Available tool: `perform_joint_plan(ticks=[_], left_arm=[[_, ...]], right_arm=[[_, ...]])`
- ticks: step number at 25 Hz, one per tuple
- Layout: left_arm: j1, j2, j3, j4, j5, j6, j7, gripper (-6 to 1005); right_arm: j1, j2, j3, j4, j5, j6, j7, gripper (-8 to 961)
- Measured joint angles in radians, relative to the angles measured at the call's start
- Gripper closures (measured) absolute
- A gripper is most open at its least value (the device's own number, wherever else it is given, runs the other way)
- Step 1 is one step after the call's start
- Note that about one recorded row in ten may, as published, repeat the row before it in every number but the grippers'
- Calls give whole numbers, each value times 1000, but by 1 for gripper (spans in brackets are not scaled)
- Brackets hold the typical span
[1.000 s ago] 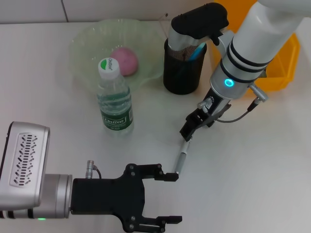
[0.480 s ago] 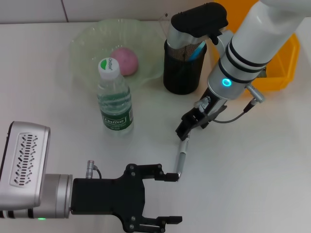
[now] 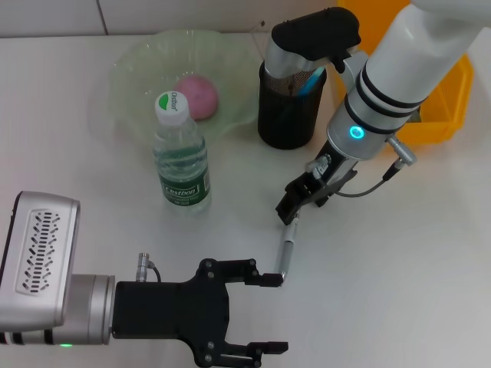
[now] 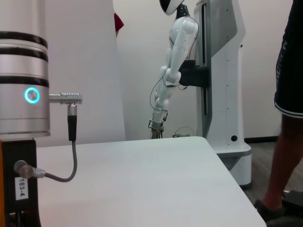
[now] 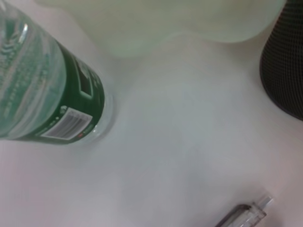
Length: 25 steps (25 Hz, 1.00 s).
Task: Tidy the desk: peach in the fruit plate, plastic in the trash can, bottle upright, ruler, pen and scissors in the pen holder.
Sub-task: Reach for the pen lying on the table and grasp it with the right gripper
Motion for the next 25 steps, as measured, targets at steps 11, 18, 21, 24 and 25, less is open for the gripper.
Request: perform_joint_plan(ticks=[11, 18, 21, 24, 25], left_arm=[[0, 0, 0, 0, 0, -1, 0, 257], [0, 0, 0, 0, 0, 0, 0, 256], [0, 0, 0, 0, 0, 0, 0, 256], [0, 0, 0, 0, 0, 0, 0, 256], [0, 0, 0, 0, 0, 0, 0, 256]], right_arm=[[2, 0, -5, 14, -2, 8, 0, 271], [1, 0, 0, 16, -4, 8, 0, 280], [1, 0, 1, 22, -5, 8, 0, 308], [2, 0, 2, 22, -5, 8, 0, 377], [2, 0, 2, 22, -5, 8, 0, 400]])
